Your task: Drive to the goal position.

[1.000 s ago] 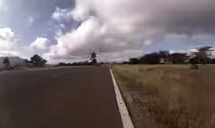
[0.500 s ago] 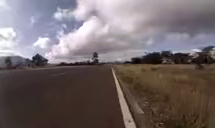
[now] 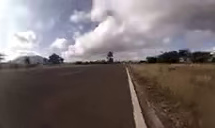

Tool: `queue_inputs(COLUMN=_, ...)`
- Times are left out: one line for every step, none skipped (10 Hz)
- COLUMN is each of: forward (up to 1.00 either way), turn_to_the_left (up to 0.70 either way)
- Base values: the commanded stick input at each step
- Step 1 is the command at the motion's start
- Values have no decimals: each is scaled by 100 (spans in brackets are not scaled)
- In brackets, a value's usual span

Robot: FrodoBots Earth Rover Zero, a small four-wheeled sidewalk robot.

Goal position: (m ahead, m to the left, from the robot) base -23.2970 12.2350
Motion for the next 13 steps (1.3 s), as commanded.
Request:
queue_inputs(forward=0, turn_to_the_left=80)
queue_inputs(forward=0, turn_to_the_left=79)
queue_inputs(forward=0, turn_to_the_left=78)
queue_inputs(forward=0, turn_to_the_left=79)
queue_inputs(forward=0, turn_to_the_left=77)
queue_inputs(forward=0, turn_to_the_left=76)
queue_inputs(forward=0, turn_to_the_left=77)
queue_inputs(forward=0, turn_to_the_left=76)
queue_inputs(forward=0, turn_to_the_left=76)
queue_inputs(forward=0, turn_to_the_left=76)
queue_inputs(forward=0, turn_to_the_left=76)
queue_inputs(forward=0, turn_to_the_left=76)
queue_inputs(forward=0, turn_to_the_left=80)
